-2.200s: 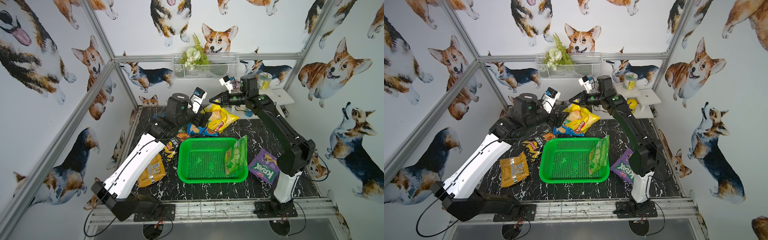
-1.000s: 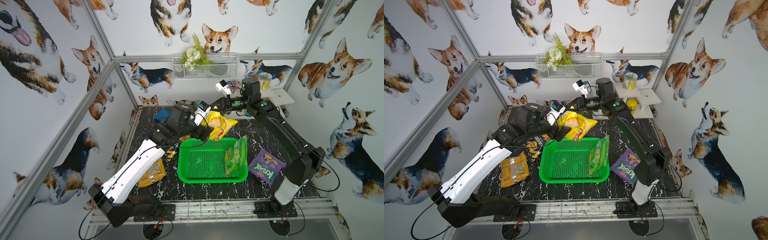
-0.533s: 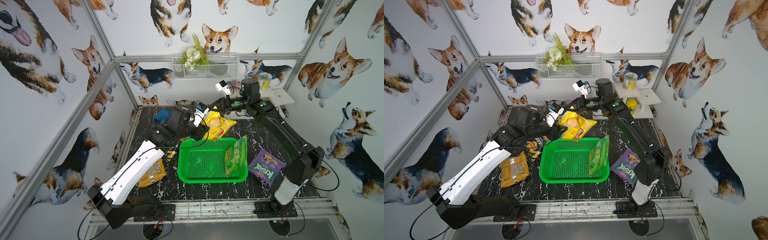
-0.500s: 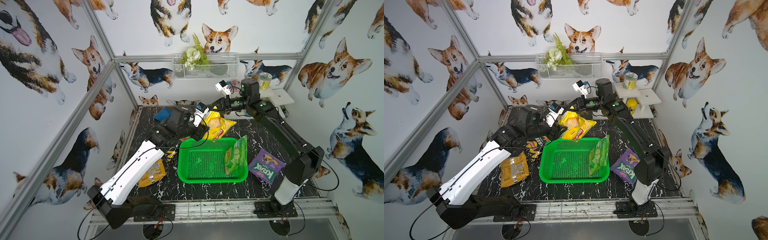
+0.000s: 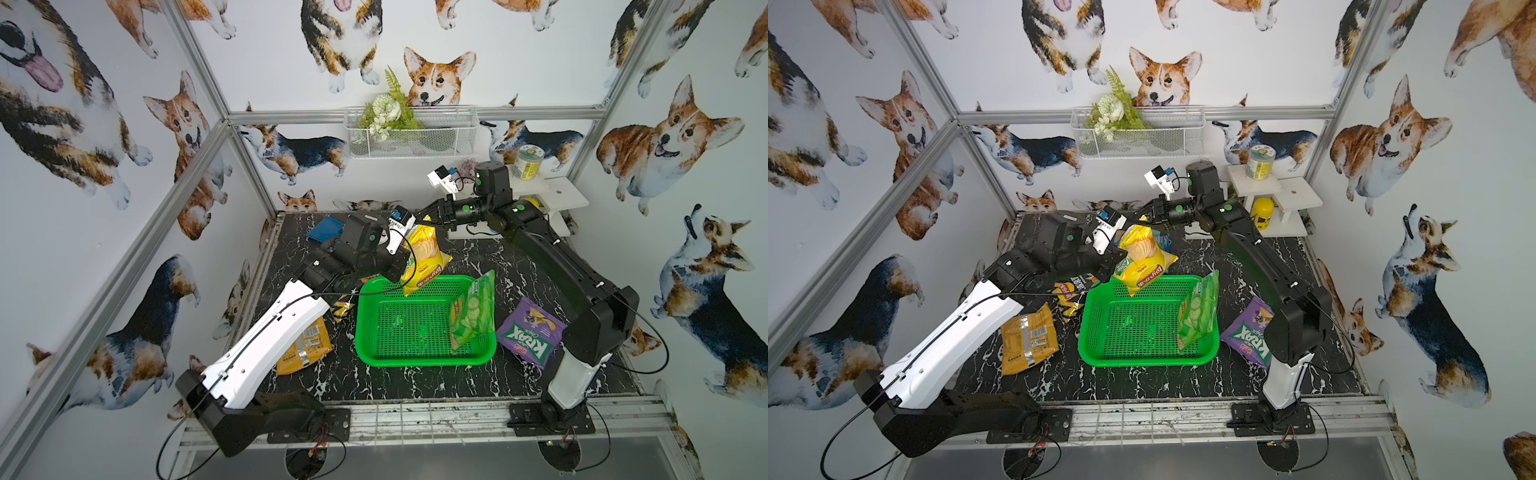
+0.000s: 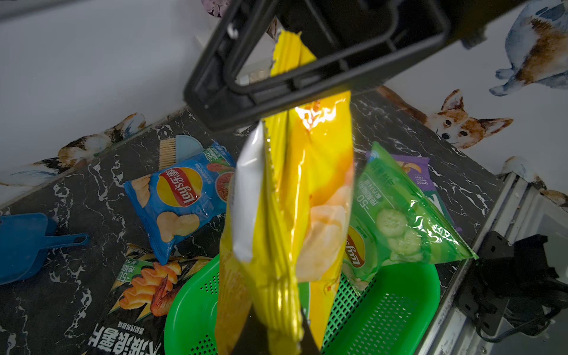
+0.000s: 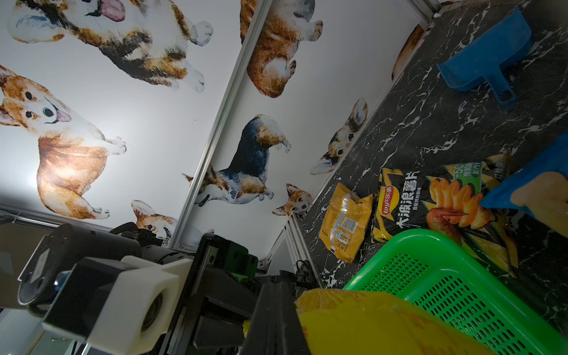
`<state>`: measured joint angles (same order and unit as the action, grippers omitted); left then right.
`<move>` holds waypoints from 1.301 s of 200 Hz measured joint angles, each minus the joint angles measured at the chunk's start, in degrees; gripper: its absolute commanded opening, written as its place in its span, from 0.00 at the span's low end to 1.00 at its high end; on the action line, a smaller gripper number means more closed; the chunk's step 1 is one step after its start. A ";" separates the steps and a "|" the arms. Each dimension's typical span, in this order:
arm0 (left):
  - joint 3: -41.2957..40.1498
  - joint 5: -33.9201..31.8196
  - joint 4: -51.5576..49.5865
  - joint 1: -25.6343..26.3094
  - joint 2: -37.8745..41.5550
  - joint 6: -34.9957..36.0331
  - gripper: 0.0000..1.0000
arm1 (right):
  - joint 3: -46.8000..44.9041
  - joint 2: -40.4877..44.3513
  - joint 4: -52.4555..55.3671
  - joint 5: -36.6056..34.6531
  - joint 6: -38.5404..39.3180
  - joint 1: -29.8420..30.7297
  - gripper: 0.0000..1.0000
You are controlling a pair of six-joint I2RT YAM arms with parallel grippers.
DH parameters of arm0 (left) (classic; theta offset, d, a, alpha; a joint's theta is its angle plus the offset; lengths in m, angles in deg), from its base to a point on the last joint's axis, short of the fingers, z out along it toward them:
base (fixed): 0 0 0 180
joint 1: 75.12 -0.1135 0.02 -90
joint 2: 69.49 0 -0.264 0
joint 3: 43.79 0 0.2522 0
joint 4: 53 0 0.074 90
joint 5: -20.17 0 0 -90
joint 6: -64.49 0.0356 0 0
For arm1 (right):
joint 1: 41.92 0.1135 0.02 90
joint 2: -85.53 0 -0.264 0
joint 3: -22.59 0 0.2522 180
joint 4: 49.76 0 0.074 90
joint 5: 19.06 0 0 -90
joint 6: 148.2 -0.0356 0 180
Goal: Put the potato chips into the basket
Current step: Pick up the potato chip from the center of the board.
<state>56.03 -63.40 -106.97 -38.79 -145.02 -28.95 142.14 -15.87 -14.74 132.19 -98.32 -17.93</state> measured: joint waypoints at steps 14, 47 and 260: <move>-0.09 -0.04 0.02 0.00 0.00 -0.63 0.00 | 0.00 -0.09 0.09 -0.63 0.24 0.00 0.00; -1.31 0.11 0.74 0.00 -0.17 -3.28 0.00 | 0.02 -0.11 0.55 -2.91 0.33 -0.42 0.26; -3.19 -16.46 -2.58 14.40 -6.47 -46.66 0.00 | -20.79 31.67 2.89 -38.99 -1.25 -16.13 0.62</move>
<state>52.84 -79.86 -109.55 -24.38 -151.49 -75.61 121.36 15.80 -11.86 93.20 -99.56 -34.06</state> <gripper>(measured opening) 0.074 0.623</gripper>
